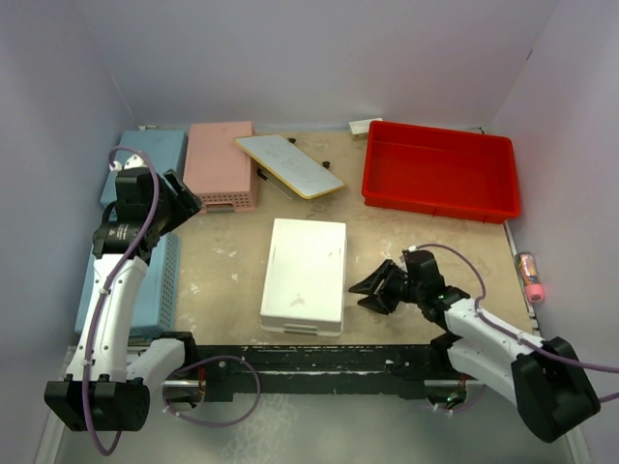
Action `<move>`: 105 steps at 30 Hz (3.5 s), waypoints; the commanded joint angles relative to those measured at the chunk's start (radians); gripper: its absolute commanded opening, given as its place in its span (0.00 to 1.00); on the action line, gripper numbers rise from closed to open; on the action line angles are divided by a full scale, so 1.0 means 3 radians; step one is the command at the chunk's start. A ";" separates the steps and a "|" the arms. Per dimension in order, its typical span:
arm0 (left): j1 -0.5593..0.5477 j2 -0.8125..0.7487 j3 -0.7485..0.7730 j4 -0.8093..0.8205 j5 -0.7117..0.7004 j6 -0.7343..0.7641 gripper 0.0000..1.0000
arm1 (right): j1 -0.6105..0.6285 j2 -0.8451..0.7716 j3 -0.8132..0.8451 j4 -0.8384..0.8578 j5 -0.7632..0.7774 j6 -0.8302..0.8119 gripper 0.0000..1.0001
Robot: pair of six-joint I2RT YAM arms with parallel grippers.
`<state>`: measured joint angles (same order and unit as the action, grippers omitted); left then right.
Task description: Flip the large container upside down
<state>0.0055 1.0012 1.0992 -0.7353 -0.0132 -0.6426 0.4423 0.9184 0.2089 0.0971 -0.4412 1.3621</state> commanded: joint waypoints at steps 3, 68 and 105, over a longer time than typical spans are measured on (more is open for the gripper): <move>0.0017 -0.0028 0.0020 0.0140 0.0124 0.0036 0.62 | 0.0038 0.0360 0.0277 0.0154 0.0056 -0.0528 0.36; -0.0795 0.0204 -0.0879 0.0003 0.0383 -0.0009 0.64 | 0.0994 0.2259 0.1251 0.1459 0.0220 -0.0560 0.33; -0.1132 0.0120 -0.1247 0.0211 0.0228 -0.0415 0.65 | 0.0821 0.2392 0.1439 0.1276 0.0263 -0.0806 0.34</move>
<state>-0.3126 1.0878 0.7589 -0.6373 0.0299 -0.7101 0.6907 1.6051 0.5747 0.4442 -0.3538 1.1477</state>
